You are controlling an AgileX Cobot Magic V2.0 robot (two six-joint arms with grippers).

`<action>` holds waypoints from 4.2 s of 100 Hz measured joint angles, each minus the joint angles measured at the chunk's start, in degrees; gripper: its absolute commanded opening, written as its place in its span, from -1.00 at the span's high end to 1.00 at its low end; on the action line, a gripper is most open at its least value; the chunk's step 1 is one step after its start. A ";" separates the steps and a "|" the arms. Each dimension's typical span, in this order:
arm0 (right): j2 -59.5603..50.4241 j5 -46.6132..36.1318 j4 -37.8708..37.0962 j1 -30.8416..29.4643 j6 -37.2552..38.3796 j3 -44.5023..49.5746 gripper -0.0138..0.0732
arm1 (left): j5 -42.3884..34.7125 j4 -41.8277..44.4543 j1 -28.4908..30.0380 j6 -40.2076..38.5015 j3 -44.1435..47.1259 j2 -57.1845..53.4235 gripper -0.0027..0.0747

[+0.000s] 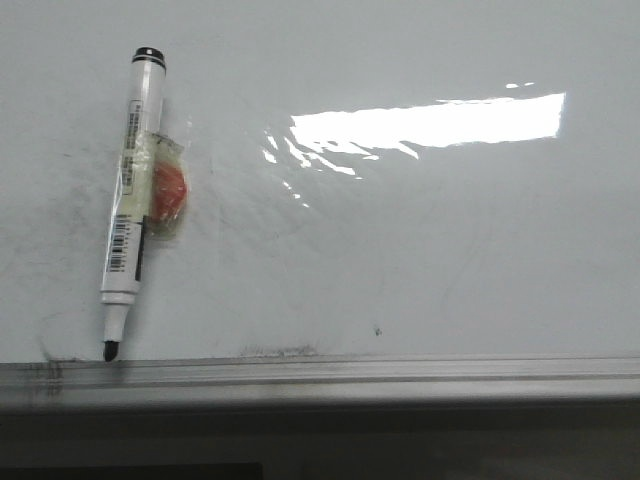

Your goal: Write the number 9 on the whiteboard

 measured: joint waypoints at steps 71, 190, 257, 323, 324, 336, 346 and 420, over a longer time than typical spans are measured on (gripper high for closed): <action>0.00 0.00 0.00 0.00 0.00 0.00 0.83 | 0.00 0.00 0.00 0.00 0.00 0.00 0.98; 0.00 -22.55 4.06 0.00 0.00 0.00 0.83 | -14.12 -4.99 0.00 0.00 0.00 0.00 0.99; 17.45 0.90 8.05 4.54 2.96 -13.18 0.83 | -3.69 -9.98 0.00 0.27 -13.65 4.96 0.00; 18.36 0.90 8.19 4.54 3.19 -13.18 0.83 | -16.25 -16.54 -23.75 7.81 -11.12 15.61 -0.12; 18.36 0.90 8.19 4.54 3.19 -13.18 0.83 | -16.48 -16.64 -24.39 7.81 -11.12 15.96 -0.12; 18.36 0.56 8.19 4.54 3.19 -13.18 0.83 | -21.35 -16.96 -34.95 7.81 -11.12 21.77 -0.12; 18.36 0.48 8.23 4.54 3.19 -13.18 0.83 | -25.22 -17.54 -43.10 7.81 -11.12 26.91 -0.12; 18.36 -0.16 8.37 4.54 3.19 -13.18 0.83 | -44.80 -24.70 -59.09 2.09 -11.47 56.51 -0.12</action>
